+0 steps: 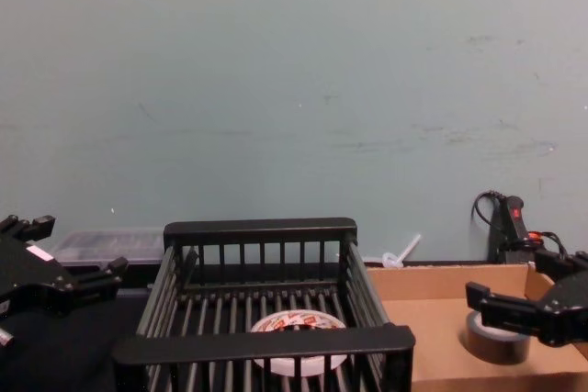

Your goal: Pick up the white tape and place it into the black box , Pick up the silver tape and place it into the brown box.

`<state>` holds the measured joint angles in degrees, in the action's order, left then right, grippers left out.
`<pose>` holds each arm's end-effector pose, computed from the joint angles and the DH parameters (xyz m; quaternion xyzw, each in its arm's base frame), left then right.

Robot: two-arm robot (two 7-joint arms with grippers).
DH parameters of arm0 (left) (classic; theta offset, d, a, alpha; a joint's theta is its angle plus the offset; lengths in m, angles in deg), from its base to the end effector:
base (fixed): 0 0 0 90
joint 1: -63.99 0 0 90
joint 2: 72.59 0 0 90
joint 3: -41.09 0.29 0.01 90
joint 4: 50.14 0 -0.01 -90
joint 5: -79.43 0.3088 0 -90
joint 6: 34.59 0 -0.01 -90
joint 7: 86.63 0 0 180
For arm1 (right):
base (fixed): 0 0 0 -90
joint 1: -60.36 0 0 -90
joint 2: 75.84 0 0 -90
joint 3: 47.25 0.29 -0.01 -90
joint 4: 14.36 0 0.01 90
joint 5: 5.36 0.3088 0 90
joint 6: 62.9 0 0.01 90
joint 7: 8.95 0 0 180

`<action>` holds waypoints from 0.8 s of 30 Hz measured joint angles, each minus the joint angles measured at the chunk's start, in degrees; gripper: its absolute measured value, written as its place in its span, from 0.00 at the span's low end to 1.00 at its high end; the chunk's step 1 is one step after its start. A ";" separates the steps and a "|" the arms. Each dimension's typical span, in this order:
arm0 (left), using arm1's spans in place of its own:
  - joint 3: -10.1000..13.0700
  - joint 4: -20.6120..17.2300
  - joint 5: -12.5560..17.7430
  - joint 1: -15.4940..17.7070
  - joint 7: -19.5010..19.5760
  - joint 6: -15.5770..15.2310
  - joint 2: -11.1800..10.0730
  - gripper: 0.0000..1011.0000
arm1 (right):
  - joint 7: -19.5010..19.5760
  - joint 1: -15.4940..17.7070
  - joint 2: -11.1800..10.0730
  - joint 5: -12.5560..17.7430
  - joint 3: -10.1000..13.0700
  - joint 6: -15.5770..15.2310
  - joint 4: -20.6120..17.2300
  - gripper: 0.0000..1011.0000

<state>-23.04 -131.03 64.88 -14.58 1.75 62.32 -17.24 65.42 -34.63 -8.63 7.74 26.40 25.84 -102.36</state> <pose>0.3581 0.0827 -0.3023 0.1416 -0.1324 0.5799 0.7913 0.3418 -0.0354 -0.2942 -0.0911 -0.0338 -0.4971 0.8622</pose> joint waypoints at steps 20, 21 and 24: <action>0.00 0.00 0.00 0.00 0.00 0.00 0.00 0.99 | 0.00 -0.01 -0.01 0.07 0.00 -0.01 0.00 0.99; 0.00 0.00 0.00 0.00 0.00 0.00 0.00 0.99 | 0.00 -0.01 -0.01 0.07 0.00 -0.01 0.00 0.99; 0.00 0.00 0.00 0.00 0.00 0.00 0.00 0.99 | 0.00 -0.01 -0.01 0.08 0.00 -0.01 0.00 0.99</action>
<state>-23.05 -131.04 64.88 -14.58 1.75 62.32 -17.23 65.42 -34.64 -8.63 7.81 26.40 25.83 -102.36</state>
